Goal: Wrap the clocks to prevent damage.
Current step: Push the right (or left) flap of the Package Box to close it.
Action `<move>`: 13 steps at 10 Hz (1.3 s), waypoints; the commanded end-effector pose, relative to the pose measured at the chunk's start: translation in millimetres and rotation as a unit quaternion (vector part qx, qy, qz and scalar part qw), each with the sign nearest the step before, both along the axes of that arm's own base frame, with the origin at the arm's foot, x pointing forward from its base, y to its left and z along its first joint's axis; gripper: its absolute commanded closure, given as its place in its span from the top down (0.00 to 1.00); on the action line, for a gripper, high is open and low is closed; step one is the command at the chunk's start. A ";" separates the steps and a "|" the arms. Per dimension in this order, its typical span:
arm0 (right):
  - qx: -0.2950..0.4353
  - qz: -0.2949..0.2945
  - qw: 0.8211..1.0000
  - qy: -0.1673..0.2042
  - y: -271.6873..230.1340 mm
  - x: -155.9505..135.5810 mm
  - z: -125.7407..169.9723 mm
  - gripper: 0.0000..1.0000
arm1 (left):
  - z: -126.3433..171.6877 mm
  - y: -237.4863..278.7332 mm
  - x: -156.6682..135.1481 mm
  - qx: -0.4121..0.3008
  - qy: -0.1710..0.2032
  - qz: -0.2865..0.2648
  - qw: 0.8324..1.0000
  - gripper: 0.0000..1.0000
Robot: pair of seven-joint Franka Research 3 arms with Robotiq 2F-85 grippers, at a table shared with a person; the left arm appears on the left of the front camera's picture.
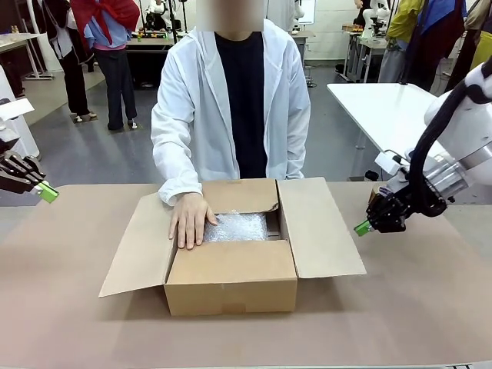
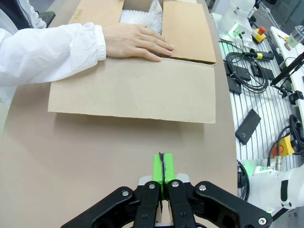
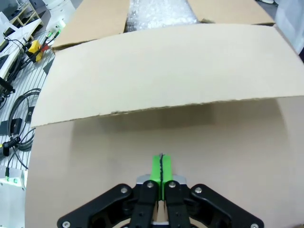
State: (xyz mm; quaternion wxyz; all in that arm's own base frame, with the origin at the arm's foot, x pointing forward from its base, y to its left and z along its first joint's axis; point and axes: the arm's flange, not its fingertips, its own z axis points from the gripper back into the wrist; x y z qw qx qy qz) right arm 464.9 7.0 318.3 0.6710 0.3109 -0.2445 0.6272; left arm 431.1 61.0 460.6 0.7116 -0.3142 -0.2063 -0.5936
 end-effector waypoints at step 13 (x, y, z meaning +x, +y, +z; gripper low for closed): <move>0.198 0.056 0.978 0.007 41.8 -7.3 40.4 0.01 | 1.4 0.0 -1.7 -0.012 -0.003 0.002 1.000 0.00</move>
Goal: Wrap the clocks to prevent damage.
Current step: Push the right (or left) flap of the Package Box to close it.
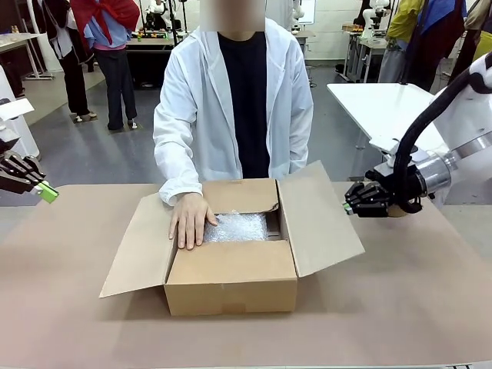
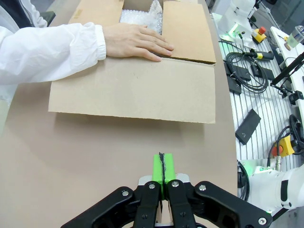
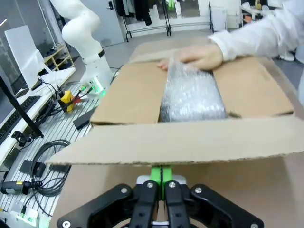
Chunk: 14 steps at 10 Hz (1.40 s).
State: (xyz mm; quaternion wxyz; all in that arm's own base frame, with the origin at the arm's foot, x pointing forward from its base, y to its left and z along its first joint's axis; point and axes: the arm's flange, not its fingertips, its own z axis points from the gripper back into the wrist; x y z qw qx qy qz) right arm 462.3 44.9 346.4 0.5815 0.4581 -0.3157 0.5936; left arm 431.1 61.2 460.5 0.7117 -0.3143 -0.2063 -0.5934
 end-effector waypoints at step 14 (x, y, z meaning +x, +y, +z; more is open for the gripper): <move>0.024 0.026 0.999 -0.003 112.7 36.0 -14.6 0.01 | 1.5 -0.2 -1.6 -0.012 -0.003 0.001 1.000 0.00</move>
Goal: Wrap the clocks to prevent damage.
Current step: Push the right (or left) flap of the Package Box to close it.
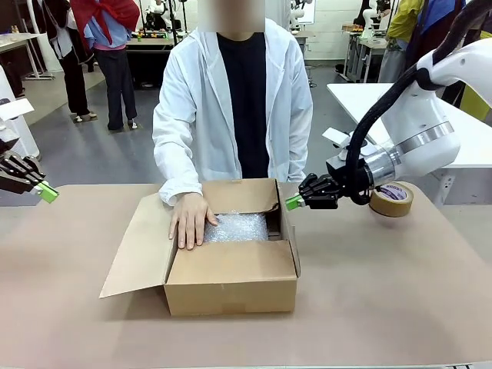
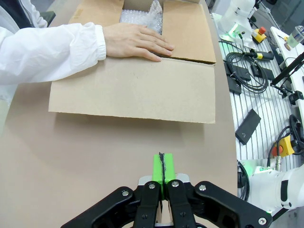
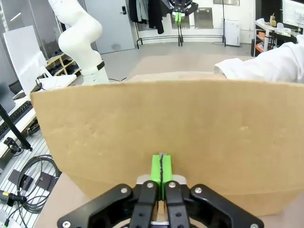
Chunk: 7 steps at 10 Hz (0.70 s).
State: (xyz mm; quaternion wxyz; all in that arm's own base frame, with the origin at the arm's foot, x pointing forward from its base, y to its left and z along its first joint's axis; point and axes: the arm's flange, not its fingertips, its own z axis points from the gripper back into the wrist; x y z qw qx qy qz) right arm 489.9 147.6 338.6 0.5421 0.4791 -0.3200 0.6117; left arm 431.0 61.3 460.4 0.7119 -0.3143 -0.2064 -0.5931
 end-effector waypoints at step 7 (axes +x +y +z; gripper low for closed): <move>-0.046 0.009 0.999 0.018 51.7 12.2 -35.9 0.01 | 1.6 -0.4 -1.5 -0.012 -0.004 0.001 1.000 0.00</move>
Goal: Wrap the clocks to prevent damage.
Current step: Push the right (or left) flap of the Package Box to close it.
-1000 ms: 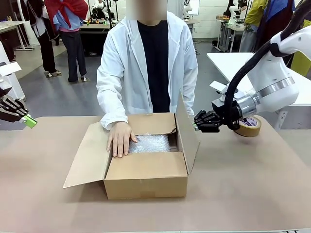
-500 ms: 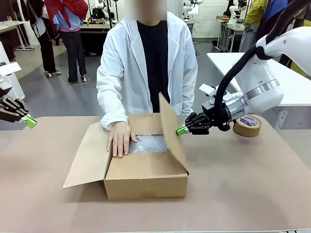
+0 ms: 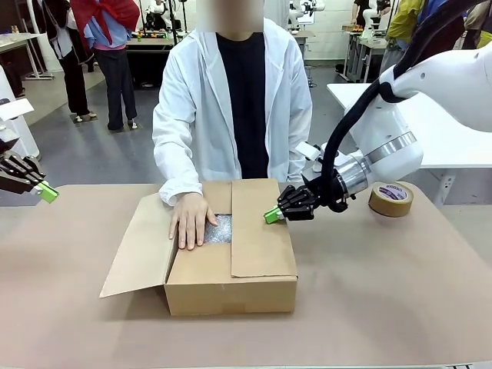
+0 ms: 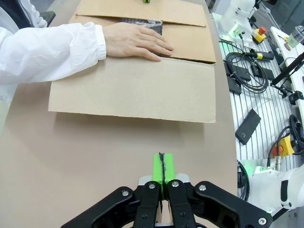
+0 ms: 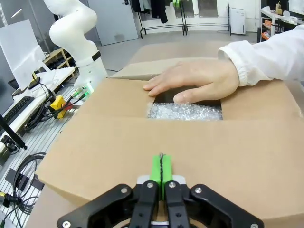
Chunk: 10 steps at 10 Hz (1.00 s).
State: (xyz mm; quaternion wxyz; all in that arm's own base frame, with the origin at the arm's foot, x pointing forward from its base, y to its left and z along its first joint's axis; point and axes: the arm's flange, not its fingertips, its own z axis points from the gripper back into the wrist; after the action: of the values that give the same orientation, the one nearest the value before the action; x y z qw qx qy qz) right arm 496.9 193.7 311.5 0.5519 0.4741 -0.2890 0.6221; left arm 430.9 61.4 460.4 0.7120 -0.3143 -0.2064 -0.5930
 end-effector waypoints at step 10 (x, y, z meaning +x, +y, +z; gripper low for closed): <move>-0.003 -0.003 1.000 0.008 -3.1 1.2 -3.6 0.01 | 1.6 -0.5 -1.5 -0.012 -0.004 0.001 1.000 0.00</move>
State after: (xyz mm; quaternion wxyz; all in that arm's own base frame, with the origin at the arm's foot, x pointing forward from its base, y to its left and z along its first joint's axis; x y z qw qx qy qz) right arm 498.5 190.2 311.5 0.5539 0.4778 -0.2859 0.6190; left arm 430.9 61.6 460.4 0.7121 -0.3143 -0.2065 -0.5928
